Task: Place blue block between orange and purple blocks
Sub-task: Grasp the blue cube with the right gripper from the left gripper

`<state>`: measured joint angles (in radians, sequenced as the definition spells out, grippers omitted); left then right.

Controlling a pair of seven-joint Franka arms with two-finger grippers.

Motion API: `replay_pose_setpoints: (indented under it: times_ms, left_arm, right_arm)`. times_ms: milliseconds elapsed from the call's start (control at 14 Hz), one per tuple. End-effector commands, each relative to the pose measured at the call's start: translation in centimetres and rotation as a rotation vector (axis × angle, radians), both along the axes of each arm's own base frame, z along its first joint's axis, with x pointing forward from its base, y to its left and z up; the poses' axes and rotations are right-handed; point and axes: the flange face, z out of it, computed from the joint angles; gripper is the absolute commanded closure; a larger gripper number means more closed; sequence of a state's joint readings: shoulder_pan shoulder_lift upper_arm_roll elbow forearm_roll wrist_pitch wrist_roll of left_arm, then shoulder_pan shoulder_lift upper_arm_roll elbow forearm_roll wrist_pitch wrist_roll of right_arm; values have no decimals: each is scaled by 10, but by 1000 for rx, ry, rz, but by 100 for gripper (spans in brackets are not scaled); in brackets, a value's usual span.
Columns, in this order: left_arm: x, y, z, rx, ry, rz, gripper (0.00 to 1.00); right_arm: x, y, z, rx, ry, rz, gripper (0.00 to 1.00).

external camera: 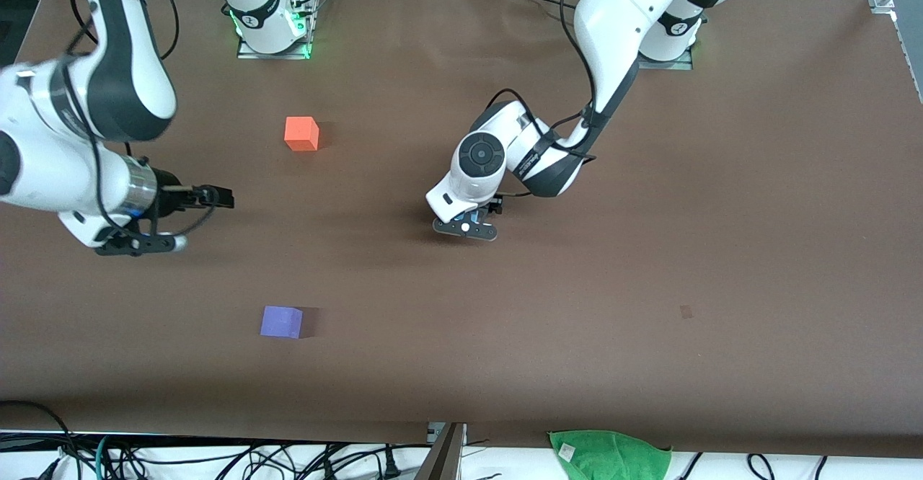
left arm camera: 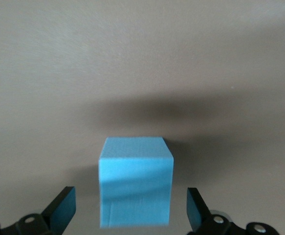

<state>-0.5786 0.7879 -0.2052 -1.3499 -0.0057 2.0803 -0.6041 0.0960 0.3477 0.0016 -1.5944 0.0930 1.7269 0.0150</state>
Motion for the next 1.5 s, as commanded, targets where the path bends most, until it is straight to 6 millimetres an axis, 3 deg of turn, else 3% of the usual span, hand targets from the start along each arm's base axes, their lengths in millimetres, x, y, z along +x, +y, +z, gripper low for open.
replay_pose_setpoints:
  times_ms: [0, 143, 214, 429, 571, 786, 857, 1071, 1143, 1286, 1429]
  left_arm:
    - [1, 30, 91, 44, 7, 12, 0]
    - [9, 66, 142, 56, 37, 17, 0]
    - [14, 90, 169, 58, 44, 13, 0]
    - [22, 183, 249, 87, 78, -25, 0]
    - [29, 258, 284, 87, 113, -67, 0]
    - [48, 367, 305, 69, 114, -40, 0]
    - [52, 390, 304, 60, 115, -35, 0]
    - [51, 424, 310, 36, 73, -81, 0]
    - [48, 446, 320, 49, 2, -27, 0]
    - [33, 484, 318, 58, -138, 38, 0]
    - [11, 494, 323, 63, -197, 69, 0]
  right_arm:
    - [-1, 27, 21, 51, -40, 16, 0]
    - [-4, 51, 22, 48, -35, -40, 0]
    - [-8, 79, 19, 36, -38, -73, 0]
    - [-23, 168, -3, 0, -50, -198, 0]
    - [-38, 222, -26, -18, -32, -253, 0]
    - [-57, 283, -54, -18, -37, -362, 0]
    - [-70, 312, -66, -20, -43, -404, 0]
    - [-99, 380, -112, -12, -93, -507, 1]
    - [-103, 391, -125, 4, -109, -510, 0]
    - [-109, 407, -145, 28, -137, -505, 0]
    - [-119, 423, -167, 29, -184, -459, 1]
